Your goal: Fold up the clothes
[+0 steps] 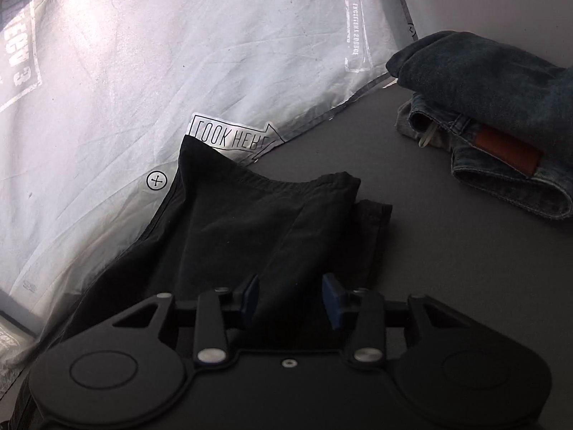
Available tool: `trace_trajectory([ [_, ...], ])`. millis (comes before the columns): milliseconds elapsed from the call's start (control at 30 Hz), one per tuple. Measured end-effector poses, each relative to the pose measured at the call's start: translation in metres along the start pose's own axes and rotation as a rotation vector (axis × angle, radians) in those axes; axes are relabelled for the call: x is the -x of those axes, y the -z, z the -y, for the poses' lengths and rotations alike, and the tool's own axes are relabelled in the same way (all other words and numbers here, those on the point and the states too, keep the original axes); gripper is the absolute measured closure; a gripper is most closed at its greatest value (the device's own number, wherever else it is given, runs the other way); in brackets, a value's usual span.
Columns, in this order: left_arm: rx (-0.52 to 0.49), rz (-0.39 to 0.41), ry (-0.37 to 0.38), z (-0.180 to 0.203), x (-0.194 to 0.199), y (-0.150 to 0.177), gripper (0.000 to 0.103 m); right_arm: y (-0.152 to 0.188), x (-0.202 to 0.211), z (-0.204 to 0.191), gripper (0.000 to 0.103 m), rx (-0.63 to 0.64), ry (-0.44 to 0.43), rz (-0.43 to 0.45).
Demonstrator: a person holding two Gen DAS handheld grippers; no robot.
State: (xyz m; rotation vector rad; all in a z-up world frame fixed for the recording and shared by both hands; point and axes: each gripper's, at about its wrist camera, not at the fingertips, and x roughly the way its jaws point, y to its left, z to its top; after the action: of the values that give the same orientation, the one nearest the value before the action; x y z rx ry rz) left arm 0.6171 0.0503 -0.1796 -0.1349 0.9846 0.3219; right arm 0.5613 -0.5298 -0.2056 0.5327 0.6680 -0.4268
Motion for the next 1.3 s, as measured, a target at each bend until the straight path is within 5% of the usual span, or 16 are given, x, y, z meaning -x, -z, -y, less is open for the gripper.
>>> trace_trajectory([
  [300,0.033,-0.038,0.005,-0.003,-0.007,-0.005,0.016,-0.015,-0.058,0.014,0.057,-0.076,0.013,-0.01],
  [333,0.035,-0.04,0.005,-0.003,-0.007,-0.006,0.016,-0.017,-0.061,0.014,0.064,-0.082,0.008,-0.008],
  [367,0.038,-0.044,0.004,-0.003,-0.008,-0.006,0.016,-0.019,-0.061,0.014,0.085,-0.076,0.006,-0.002],
  [400,0.04,-0.049,0.006,-0.003,-0.009,-0.008,0.015,-0.021,-0.061,0.014,0.095,-0.07,0.004,0.004],
  [500,0.06,-0.065,0.017,-0.007,-0.012,-0.013,0.013,-0.031,-0.029,0.009,0.101,-0.02,0.0,0.106],
  [600,0.068,-0.07,0.023,-0.008,-0.013,-0.015,0.011,-0.031,0.023,0.005,0.102,0.061,0.043,0.223],
  [800,0.036,-0.073,0.0,-0.001,-0.018,-0.015,0.005,-0.007,-0.033,0.039,0.095,0.123,0.156,-0.017],
  [867,0.037,-0.06,0.012,-0.003,-0.018,-0.013,0.002,-0.009,-0.024,0.036,0.075,0.103,0.189,0.031],
  [1000,0.022,-0.036,-0.002,0.001,-0.02,-0.008,0.0,-0.013,-0.001,0.017,0.071,0.146,0.236,0.134],
  [1133,0.059,-0.047,-0.007,0.0,-0.02,-0.012,0.0,-0.009,-0.006,-0.014,0.091,0.256,0.009,0.088],
  [1300,0.123,-0.022,-0.015,-0.005,-0.022,-0.016,0.0,0.011,-0.04,-0.072,0.093,0.403,-0.196,-0.041],
])
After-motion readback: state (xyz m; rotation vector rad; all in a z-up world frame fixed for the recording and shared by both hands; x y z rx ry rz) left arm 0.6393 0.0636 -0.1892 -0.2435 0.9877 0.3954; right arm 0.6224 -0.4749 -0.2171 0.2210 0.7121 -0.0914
